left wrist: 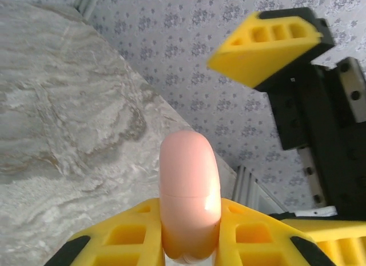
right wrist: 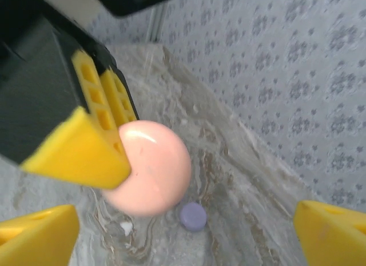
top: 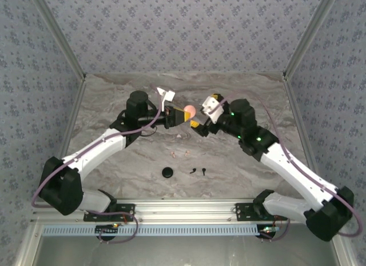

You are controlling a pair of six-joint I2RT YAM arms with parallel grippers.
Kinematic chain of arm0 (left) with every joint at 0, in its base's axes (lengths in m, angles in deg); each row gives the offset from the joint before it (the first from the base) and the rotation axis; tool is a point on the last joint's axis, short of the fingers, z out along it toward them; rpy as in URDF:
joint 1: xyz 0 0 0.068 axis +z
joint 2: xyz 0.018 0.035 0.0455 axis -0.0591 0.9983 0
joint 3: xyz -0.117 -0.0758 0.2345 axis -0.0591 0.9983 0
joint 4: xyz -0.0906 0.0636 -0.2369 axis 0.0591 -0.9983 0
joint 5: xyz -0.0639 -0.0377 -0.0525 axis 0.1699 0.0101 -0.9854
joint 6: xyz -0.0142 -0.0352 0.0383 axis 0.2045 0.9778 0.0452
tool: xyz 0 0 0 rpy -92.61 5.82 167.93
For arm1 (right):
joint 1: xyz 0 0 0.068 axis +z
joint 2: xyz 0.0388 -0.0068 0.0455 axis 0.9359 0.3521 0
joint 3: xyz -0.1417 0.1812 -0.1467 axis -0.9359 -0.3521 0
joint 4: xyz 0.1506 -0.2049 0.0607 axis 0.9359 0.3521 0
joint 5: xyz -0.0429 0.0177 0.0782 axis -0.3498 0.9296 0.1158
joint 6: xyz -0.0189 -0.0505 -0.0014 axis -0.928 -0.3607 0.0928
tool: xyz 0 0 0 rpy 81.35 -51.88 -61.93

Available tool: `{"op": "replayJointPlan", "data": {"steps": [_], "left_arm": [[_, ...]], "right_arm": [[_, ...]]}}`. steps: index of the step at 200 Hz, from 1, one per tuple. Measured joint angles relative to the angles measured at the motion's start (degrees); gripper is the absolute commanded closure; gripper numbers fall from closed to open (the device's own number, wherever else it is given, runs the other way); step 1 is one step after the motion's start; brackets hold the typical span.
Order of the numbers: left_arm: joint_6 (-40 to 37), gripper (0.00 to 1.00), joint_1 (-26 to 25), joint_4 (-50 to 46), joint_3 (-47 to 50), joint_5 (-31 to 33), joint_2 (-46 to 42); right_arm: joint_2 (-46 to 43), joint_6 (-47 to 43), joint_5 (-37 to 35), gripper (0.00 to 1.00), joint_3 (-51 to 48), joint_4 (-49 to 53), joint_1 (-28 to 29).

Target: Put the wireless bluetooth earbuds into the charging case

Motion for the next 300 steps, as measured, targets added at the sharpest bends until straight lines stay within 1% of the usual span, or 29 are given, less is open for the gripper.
{"op": "replayJointPlan", "data": {"steps": [21, 53, 75, 97, 159, 236, 300], "left_arm": [[-3.76, 0.91, -0.92, 2.84, 2.05, 2.71, -2.64], [-10.10, 1.00, -3.80, 10.54, 6.36, 6.56, -5.99], [-13.73, 1.00, -5.38, 15.58, 9.14, 8.48, -6.95], [-16.13, 1.00, -6.10, 18.86, 10.60, 9.05, -7.04], [-18.51, 1.00, -6.67, 21.18, 10.67, 9.42, -7.02], [-18.99, 1.00, -7.04, 21.57, 10.67, 9.40, -7.02], [-19.54, 1.00, -7.54, 21.49, 10.64, 9.40, -6.99]], "right_arm": [[-5.60, 7.43, 4.28, 0.00, -3.72, -3.65, -2.71], [-9.20, 20.44, 9.66, 0.00, -8.90, -10.71, -7.23], [-9.64, 27.74, 12.72, 0.00, -10.84, -13.90, -9.38], [-9.66, 31.67, 15.19, 0.00, -10.97, -15.65, -9.60], [-8.59, 34.07, 18.03, 0.00, -10.95, -16.68, -9.57], [-4.04, 34.25, 18.08, 0.00, -8.83, -16.68, -9.57], [-2.38, 32.94, 18.05, 0.00, -6.14, -15.58, -9.57]]}}
